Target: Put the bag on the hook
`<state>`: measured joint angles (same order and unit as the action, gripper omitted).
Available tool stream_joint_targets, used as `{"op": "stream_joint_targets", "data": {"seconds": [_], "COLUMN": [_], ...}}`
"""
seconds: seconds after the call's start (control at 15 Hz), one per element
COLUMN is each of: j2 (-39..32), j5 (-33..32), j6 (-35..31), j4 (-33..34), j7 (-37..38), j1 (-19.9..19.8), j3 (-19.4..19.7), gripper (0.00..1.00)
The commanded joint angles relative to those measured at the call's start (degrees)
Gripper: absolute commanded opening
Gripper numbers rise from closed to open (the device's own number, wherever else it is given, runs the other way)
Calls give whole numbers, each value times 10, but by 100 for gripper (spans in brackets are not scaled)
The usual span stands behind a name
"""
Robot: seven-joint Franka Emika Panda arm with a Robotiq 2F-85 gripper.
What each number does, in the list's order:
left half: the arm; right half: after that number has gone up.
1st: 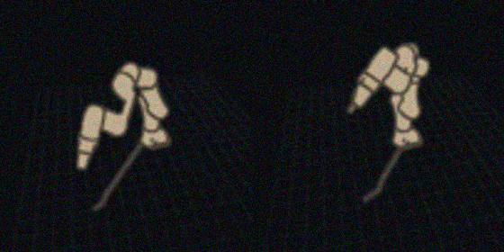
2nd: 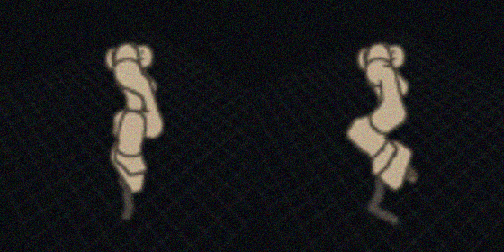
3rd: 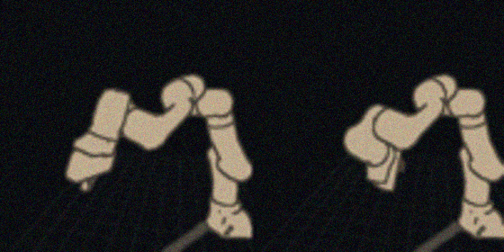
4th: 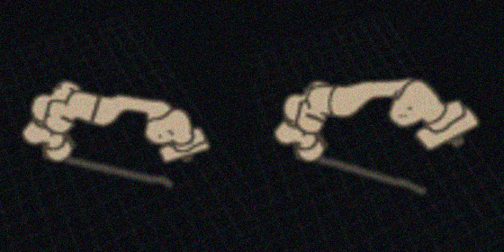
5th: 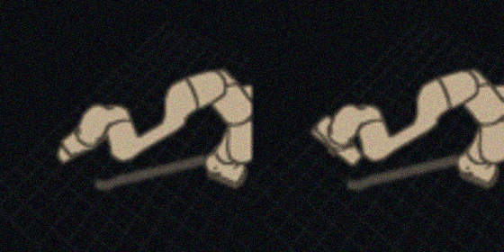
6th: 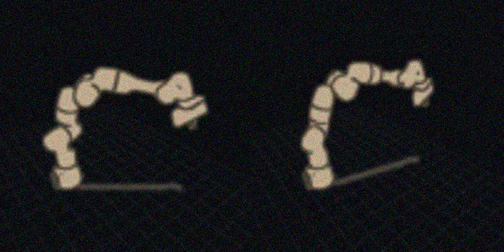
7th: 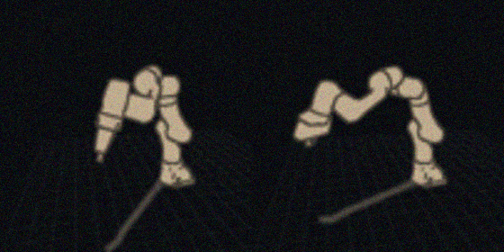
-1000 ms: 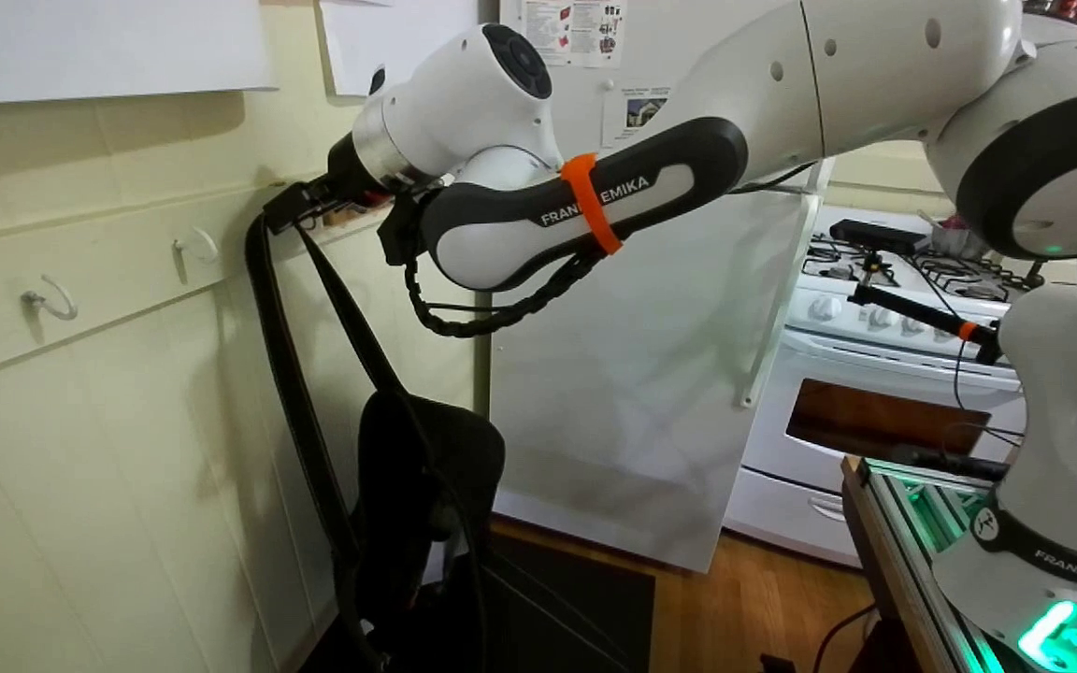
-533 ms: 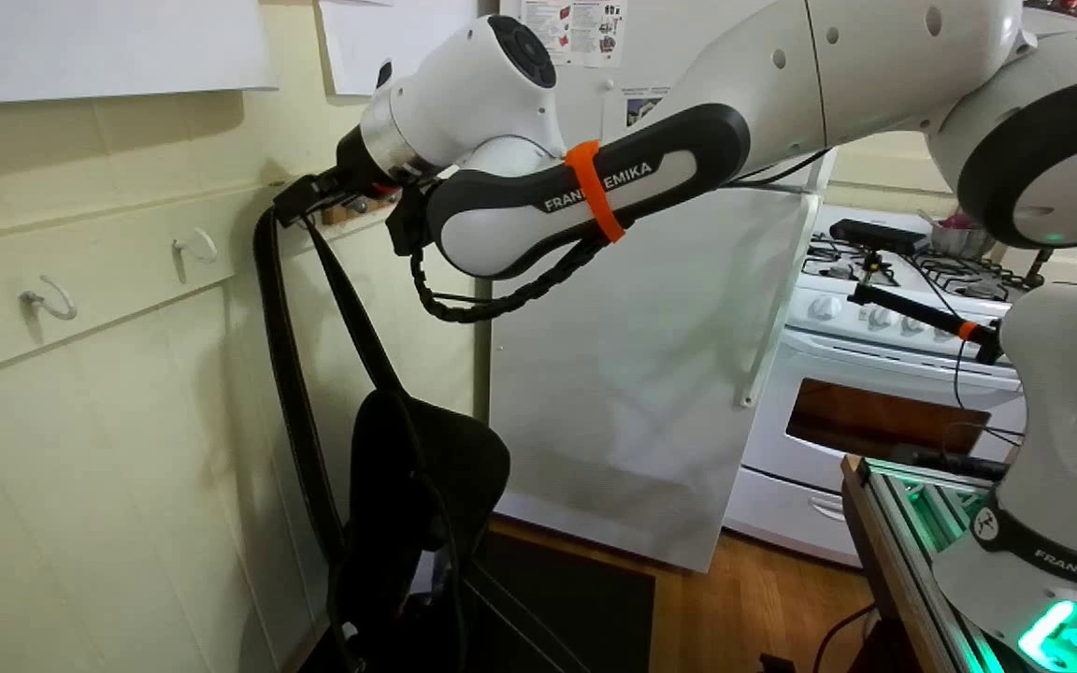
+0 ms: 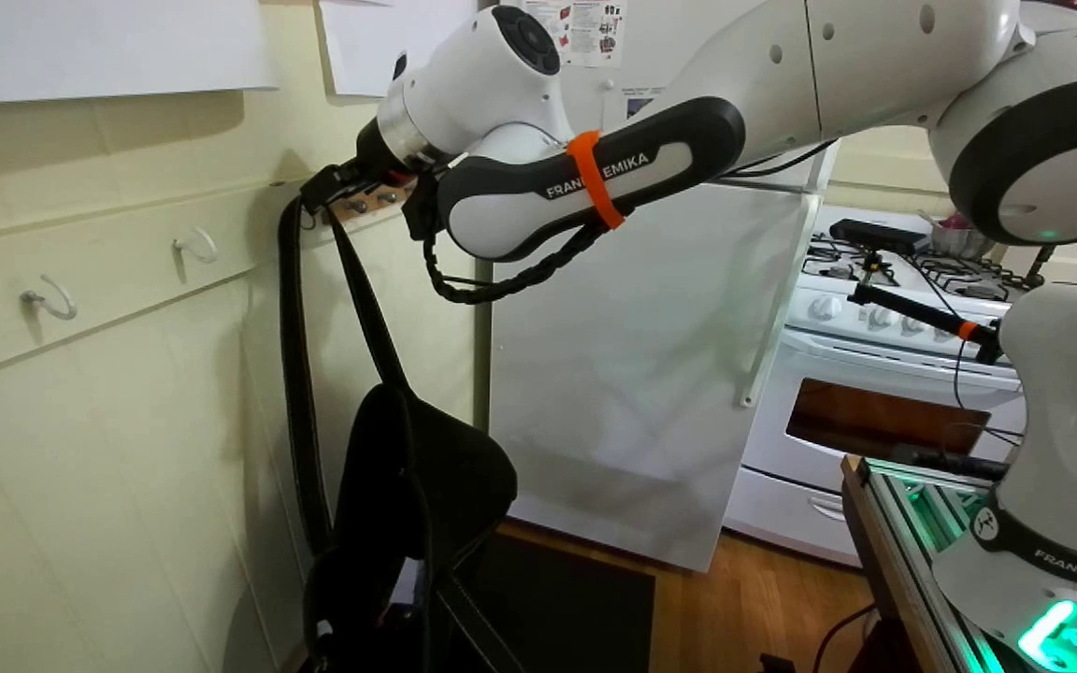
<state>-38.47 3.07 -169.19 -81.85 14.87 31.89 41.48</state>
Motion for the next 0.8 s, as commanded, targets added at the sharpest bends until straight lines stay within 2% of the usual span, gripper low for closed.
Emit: {"op": "stream_joint_targets", "data": {"seconds": [0.0, 0.73], "j2": [4, -49], "j5": [5, 18], "j6": [24, 35], "j4": [11, 99], "j7": [6, 38], "j1": [-7, -45], "j3": [4, -4], "gripper": [100, 100]}}
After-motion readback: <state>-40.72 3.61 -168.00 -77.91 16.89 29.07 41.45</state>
